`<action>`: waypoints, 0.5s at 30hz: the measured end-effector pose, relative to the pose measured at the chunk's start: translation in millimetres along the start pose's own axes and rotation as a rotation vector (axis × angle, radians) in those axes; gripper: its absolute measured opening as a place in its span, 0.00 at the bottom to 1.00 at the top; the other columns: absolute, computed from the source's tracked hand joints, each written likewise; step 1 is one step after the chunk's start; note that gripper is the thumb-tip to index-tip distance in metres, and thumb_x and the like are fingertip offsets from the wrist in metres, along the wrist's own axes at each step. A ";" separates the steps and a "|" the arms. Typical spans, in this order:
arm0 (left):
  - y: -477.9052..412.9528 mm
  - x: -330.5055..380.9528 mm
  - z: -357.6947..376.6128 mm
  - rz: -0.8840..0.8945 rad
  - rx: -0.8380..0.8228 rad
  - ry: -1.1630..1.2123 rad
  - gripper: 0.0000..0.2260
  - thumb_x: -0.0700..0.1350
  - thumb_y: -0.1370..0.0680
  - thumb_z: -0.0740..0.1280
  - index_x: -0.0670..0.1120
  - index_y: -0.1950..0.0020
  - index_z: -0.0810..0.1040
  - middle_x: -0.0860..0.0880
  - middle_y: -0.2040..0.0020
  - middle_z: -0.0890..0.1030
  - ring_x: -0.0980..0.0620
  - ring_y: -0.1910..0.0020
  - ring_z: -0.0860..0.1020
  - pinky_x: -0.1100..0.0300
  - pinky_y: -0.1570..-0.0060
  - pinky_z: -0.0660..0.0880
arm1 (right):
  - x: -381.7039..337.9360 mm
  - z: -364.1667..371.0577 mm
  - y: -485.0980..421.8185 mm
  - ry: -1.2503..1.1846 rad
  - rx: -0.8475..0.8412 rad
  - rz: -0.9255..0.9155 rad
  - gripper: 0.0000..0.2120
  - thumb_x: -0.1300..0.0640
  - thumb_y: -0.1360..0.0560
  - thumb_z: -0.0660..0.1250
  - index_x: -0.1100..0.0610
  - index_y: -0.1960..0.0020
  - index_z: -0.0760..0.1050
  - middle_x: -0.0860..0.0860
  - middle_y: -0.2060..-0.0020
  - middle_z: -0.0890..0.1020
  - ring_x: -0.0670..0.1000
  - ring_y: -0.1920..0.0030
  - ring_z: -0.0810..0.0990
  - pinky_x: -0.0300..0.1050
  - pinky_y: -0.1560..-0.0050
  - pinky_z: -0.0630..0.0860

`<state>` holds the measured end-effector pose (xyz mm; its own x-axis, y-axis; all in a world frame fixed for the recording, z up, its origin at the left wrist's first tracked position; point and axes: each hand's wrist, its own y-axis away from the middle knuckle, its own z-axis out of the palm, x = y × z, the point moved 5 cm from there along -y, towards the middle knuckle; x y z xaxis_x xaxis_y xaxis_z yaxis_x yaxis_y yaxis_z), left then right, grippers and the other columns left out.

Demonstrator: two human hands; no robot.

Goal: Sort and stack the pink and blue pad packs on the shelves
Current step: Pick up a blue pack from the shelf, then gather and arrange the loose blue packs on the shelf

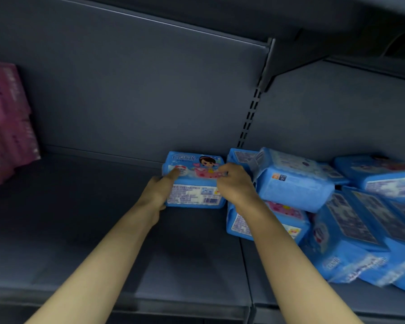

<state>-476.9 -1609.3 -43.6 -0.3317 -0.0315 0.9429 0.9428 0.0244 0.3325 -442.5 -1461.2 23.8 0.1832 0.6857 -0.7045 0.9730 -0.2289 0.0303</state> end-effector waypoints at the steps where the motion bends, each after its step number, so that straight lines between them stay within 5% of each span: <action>1: 0.8 -0.2 -1.8 0.006 0.012 0.005 0.16 0.54 0.24 0.65 0.46 0.43 0.68 0.51 0.58 0.76 0.55 0.60 0.74 0.57 0.56 0.70 | -0.3 -1.6 1.9 -0.029 0.000 0.002 0.16 0.69 0.25 0.52 0.67 0.39 0.70 0.59 0.47 0.76 0.57 0.45 0.75 0.52 0.42 0.72; 3: 2.8 -0.3 -5.5 0.016 0.031 0.016 0.19 0.53 0.26 0.68 0.45 0.42 0.66 0.51 0.56 0.75 0.53 0.58 0.74 0.57 0.56 0.71 | -0.1 -3.8 3.4 -0.074 0.012 0.008 0.18 0.70 0.24 0.52 0.70 0.37 0.69 0.63 0.39 0.74 0.61 0.39 0.73 0.55 0.40 0.70; 6: 7.7 1.5 -12.0 0.018 0.057 0.092 0.20 0.51 0.27 0.70 0.47 0.43 0.64 0.52 0.56 0.74 0.50 0.52 0.73 0.50 0.45 0.70 | -1.5 -4.2 4.5 -0.140 0.027 0.025 0.19 0.72 0.26 0.51 0.72 0.36 0.67 0.67 0.37 0.72 0.65 0.38 0.71 0.55 0.45 0.74; 8: 12.1 4.7 -17.3 0.041 0.077 0.148 0.21 0.49 0.28 0.71 0.48 0.42 0.64 0.52 0.56 0.73 0.50 0.54 0.74 0.47 0.44 0.70 | -2.2 -2.4 6.1 -0.171 0.002 0.043 0.19 0.73 0.26 0.51 0.73 0.36 0.66 0.69 0.36 0.69 0.66 0.37 0.69 0.62 0.39 0.70; 11: 19.6 9.9 -27.6 0.097 0.119 0.254 0.22 0.45 0.29 0.71 0.48 0.40 0.64 0.50 0.55 0.75 0.53 0.58 0.75 0.49 0.50 0.74 | -1.9 1.7 9.1 -0.234 -0.072 0.065 0.19 0.74 0.26 0.51 0.74 0.36 0.65 0.69 0.36 0.67 0.66 0.36 0.68 0.64 0.40 0.69; 15: 31.0 18.4 -39.9 0.207 0.177 0.293 0.20 0.40 0.30 0.72 0.45 0.44 0.66 0.49 0.57 0.76 0.53 0.62 0.77 0.56 0.64 0.75 | -1.4 8.8 17.6 -0.302 -0.162 0.083 0.18 0.72 0.24 0.53 0.65 0.37 0.69 0.59 0.49 0.76 0.57 0.43 0.76 0.51 0.43 0.76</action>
<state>-452.5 -1648.9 -16.8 -0.0875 -0.2913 0.9526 0.9599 0.2309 0.1588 -426.9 -1472.2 19.1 0.2365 0.4281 -0.8722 0.9706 -0.1460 0.1916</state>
